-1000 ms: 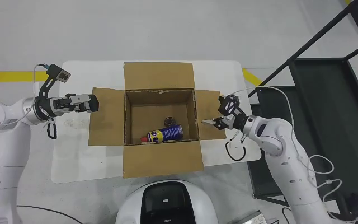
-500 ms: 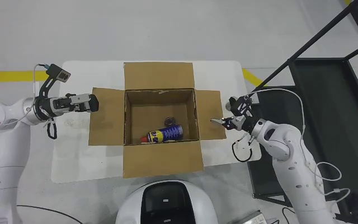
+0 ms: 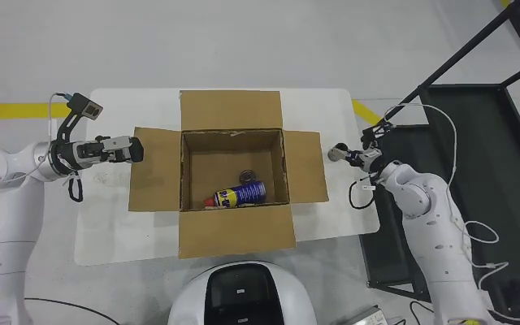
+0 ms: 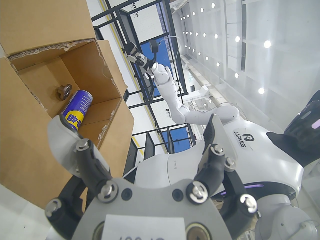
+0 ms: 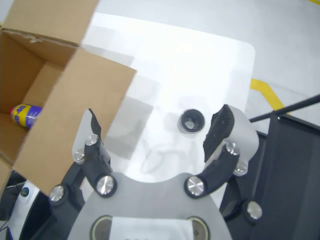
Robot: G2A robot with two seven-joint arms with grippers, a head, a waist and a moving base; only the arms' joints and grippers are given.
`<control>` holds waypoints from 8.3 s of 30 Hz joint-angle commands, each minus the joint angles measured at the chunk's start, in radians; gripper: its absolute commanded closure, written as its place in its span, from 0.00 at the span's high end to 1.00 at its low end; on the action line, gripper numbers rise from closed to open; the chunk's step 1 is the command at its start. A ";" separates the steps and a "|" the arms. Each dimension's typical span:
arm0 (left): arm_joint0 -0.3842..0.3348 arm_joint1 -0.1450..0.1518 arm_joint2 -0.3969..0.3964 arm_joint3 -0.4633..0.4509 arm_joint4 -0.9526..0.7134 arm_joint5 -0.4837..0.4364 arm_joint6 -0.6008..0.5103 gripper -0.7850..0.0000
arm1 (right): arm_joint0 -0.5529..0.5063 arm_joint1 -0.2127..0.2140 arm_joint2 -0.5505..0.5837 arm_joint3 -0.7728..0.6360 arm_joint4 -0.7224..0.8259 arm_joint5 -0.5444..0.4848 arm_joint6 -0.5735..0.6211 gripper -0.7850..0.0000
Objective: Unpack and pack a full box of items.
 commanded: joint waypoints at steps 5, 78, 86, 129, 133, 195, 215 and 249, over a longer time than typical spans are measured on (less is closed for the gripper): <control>0.000 0.000 0.000 0.000 0.000 0.000 0.000 1.00 | 0.140 -0.008 -0.086 0.227 -0.045 0.031 0.012 1.00; 0.000 0.000 0.000 0.000 0.000 0.000 0.000 1.00 | 0.124 -0.020 -0.399 -0.275 -0.024 -0.096 -0.038 0.00; 0.000 0.000 0.000 0.000 0.000 0.000 0.000 1.00 | 0.124 -0.020 -0.399 -0.270 -0.027 -0.099 -0.040 0.00; 0.000 0.000 0.000 0.000 0.000 0.000 0.000 1.00 | 0.722 -0.352 -1.118 0.625 -0.162 -0.061 -0.229 1.00; 0.000 0.000 0.000 0.000 0.000 0.000 0.000 1.00 | 0.736 -0.360 -1.112 0.638 -0.162 -0.086 -0.236 1.00; -0.113 -0.038 0.208 0.531 -0.133 -0.165 0.165 1.00 | 0.106 0.014 -0.111 0.042 0.987 -0.045 0.465 1.00; -0.257 -0.125 0.397 0.411 -0.187 -0.030 0.030 1.00 | 0.209 0.010 -0.198 0.391 1.241 -0.118 0.748 1.00; -0.387 -0.186 0.597 0.446 0.134 -0.091 0.091 1.00 | 0.474 0.006 -0.703 0.150 1.071 -0.069 0.763 1.00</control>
